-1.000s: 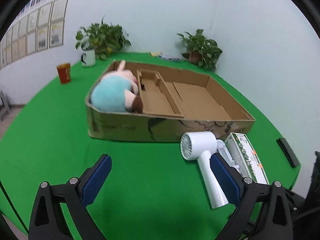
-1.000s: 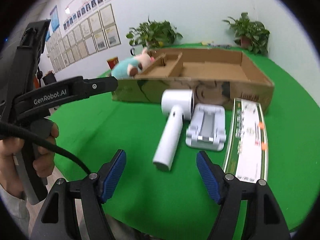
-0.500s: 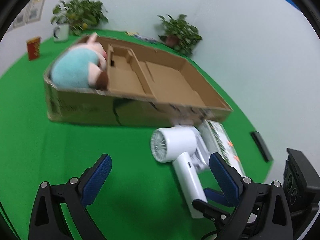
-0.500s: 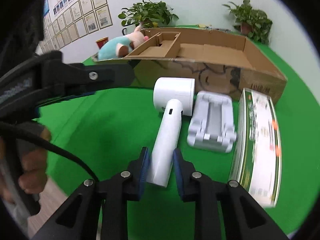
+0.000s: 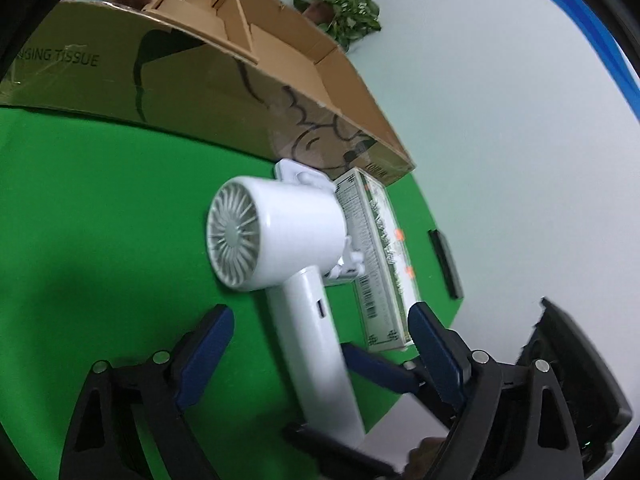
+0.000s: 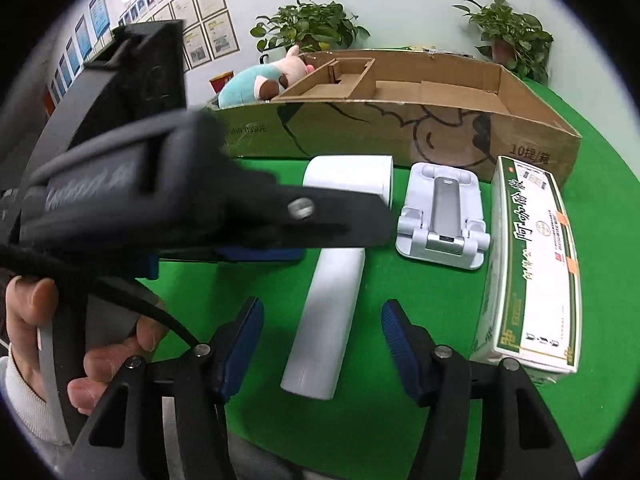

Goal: Organize objects
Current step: 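Reach the right gripper to the white hair dryer handle and grasp it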

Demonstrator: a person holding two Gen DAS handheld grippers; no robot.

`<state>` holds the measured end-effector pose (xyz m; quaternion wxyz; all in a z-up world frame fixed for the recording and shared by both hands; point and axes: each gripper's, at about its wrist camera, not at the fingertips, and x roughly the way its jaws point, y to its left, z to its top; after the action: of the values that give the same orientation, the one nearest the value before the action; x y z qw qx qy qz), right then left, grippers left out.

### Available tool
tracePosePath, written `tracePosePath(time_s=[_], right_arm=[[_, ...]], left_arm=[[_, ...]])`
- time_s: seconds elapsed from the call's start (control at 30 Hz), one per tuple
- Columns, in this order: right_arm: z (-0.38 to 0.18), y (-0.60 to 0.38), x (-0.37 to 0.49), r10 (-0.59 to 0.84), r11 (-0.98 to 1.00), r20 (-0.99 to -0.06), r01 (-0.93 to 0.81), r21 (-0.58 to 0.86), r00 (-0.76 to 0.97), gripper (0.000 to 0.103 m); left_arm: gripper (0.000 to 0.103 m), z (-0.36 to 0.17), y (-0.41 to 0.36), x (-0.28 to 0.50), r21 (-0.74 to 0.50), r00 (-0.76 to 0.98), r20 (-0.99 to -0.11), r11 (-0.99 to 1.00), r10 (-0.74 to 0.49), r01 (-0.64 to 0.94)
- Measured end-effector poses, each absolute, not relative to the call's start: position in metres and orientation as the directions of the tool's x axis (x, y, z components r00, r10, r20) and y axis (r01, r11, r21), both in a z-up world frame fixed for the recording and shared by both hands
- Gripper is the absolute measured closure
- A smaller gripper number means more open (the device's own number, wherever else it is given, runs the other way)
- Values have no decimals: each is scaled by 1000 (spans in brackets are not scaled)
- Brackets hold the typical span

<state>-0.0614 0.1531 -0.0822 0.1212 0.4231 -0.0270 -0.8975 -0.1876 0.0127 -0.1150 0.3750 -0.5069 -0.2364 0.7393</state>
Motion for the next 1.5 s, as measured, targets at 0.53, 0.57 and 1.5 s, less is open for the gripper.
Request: tracePosePath(time_s=[0.53, 0.57, 1.5], right_arm=[[-90, 160, -72, -232, -971, -781, 190, 147, -580, 66], [-91, 159, -71, -228, -971, -784, 190, 143, -577, 69], [-71, 146, -27, -178, -984, -723, 131, 122, -667, 74]], left_arm=[[41, -115, 12, -222, -689, -163, -627, -640, 762, -340], [44, -113, 10, -220, -681, -169, -633, -647, 756, -343], [71, -70, -36, -192, -616, -282, -635, -692, 719, -375]])
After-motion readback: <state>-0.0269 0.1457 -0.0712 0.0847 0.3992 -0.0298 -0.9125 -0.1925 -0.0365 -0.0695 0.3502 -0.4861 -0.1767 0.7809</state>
